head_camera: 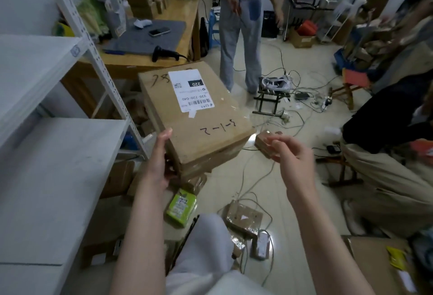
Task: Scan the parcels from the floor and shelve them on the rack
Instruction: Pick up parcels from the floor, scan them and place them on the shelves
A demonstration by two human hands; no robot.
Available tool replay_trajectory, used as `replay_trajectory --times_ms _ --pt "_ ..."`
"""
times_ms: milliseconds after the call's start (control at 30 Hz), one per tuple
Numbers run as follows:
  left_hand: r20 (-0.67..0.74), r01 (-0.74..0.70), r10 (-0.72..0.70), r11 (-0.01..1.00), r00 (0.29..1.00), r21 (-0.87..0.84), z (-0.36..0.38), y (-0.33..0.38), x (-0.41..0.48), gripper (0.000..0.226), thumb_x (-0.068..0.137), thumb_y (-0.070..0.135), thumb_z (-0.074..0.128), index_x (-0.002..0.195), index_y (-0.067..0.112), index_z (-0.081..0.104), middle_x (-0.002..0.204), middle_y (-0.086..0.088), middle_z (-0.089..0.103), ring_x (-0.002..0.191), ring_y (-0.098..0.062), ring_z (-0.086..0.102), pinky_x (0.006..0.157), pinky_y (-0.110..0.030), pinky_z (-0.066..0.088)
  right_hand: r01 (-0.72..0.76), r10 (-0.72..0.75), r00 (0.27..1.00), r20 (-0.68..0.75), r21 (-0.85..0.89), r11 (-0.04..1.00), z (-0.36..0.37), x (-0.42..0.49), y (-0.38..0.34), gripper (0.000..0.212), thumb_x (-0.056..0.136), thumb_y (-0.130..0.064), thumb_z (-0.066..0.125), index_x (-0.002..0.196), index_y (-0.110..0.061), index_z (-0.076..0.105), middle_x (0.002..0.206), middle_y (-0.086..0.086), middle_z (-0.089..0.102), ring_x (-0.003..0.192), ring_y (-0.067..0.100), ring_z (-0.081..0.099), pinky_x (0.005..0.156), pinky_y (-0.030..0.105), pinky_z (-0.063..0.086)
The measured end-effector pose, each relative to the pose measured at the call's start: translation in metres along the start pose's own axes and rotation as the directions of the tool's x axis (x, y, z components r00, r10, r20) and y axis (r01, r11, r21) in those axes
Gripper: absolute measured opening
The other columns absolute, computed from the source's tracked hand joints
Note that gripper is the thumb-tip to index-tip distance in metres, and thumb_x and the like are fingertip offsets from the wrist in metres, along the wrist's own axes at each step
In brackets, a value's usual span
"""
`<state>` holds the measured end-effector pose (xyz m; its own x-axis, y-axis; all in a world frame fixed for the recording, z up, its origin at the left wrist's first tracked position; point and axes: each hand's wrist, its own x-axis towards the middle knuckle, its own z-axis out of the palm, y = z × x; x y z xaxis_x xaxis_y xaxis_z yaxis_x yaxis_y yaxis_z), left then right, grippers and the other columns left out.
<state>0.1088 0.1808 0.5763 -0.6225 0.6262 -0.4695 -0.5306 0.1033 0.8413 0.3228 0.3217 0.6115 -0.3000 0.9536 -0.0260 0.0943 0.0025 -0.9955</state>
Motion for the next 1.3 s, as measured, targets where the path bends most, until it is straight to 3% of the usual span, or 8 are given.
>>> replay_trajectory --times_ms 133,500,700,833,933,1100,1200,1300 --pt "0.072 -0.084 0.076 0.991 0.994 0.106 0.020 0.018 0.013 0.113 0.037 0.088 0.073 0.136 0.033 0.057 0.130 -0.009 0.064 0.121 -0.035 0.058 0.102 -0.058 0.048 -0.067 0.068 0.998 -0.011 0.038 0.997 -0.003 0.013 0.003 0.025 0.092 -0.006 0.060 0.080 -0.023 0.073 0.088 0.001 0.076 0.097 0.024 0.070 0.085 0.041 0.053" --pt "0.152 -0.087 0.061 0.981 0.986 0.174 0.062 0.063 0.107 0.092 0.052 0.078 0.062 0.127 0.024 0.066 0.122 -0.012 0.070 0.116 -0.034 0.063 0.102 -0.054 0.048 -0.146 0.149 0.989 -0.010 0.154 0.977 0.019 0.125 -0.014 0.008 0.094 -0.012 0.062 0.096 -0.009 0.069 0.096 0.012 0.073 0.090 0.023 0.068 0.081 0.035 0.051" --pt "0.165 -0.128 0.094 0.969 0.982 0.211 0.075 0.118 0.204 0.089 0.056 0.077 0.060 0.127 0.024 0.066 0.118 -0.008 0.072 0.114 -0.029 0.064 0.092 -0.044 0.052 -0.206 0.200 0.978 0.053 0.126 0.970 0.091 0.232 -0.027 0.018 0.091 -0.024 0.068 0.104 -0.012 0.070 0.104 0.011 0.072 0.099 0.031 0.068 0.092 0.054 0.055" --pt "0.181 -0.137 0.101 0.970 0.978 0.201 0.070 0.160 0.266 0.085 0.059 0.075 0.059 0.127 0.024 0.066 0.120 -0.008 0.073 0.116 -0.032 0.064 0.100 -0.052 0.048 -0.264 0.248 0.958 0.145 0.103 0.959 0.143 0.294 -0.031 0.042 0.084 -0.036 0.074 0.117 -0.012 0.064 0.112 0.009 0.070 0.096 0.020 0.066 0.081 0.033 0.055" --pt "0.199 -0.171 0.126 0.958 0.972 0.229 0.061 0.194 0.307 0.087 0.059 0.075 0.060 0.127 0.022 0.066 0.119 -0.008 0.073 0.117 -0.031 0.064 0.094 -0.048 0.053 -0.335 0.287 0.910 0.300 0.123 0.934 0.173 0.336 -0.037 0.078 0.060 -0.064 0.082 0.124 -0.021 0.066 0.125 0.000 0.068 0.122 0.026 0.060 0.108 0.050 0.043" --pt "0.241 -0.112 0.052 0.964 0.969 0.242 0.057 0.227 0.328 0.079 0.055 0.070 0.062 0.117 0.023 0.068 0.111 -0.009 0.076 0.105 -0.026 0.068 0.086 -0.040 0.053 -0.430 0.310 0.818 0.484 0.158 0.889 0.200 0.377 -0.029 0.077 0.057 -0.078 0.075 0.125 -0.044 0.064 0.154 -0.004 0.043 0.146 0.030 0.031 0.116 0.070 0.015" --pt "0.206 -0.070 0.011 0.957 0.978 0.280 0.055 0.239 0.335 0.070 0.064 0.061 0.058 0.120 0.020 0.066 0.105 -0.008 0.075 0.096 -0.022 0.069 0.070 -0.030 0.054 -0.506 0.344 0.783 0.518 0.208 0.837 0.215 0.390 -0.037 0.075 0.063 -0.068 0.074 0.125 -0.027 0.065 0.137 0.008 0.061 0.123 0.033 0.059 0.106 0.062 0.041" --pt "0.179 -0.056 0.002 0.953 0.984 0.298 0.048 0.248 0.343 0.083 0.054 0.069 0.063 0.121 0.021 0.065 0.101 -0.003 0.077 0.092 -0.018 0.072 0.067 -0.025 0.055 -0.557 0.323 0.725 0.608 0.242 0.795 0.231 0.409 -0.037 0.061 0.065 -0.056 0.072 0.109 -0.013 0.067 0.095 0.013 0.076 0.079 0.027 0.075 0.070 0.040 0.059"
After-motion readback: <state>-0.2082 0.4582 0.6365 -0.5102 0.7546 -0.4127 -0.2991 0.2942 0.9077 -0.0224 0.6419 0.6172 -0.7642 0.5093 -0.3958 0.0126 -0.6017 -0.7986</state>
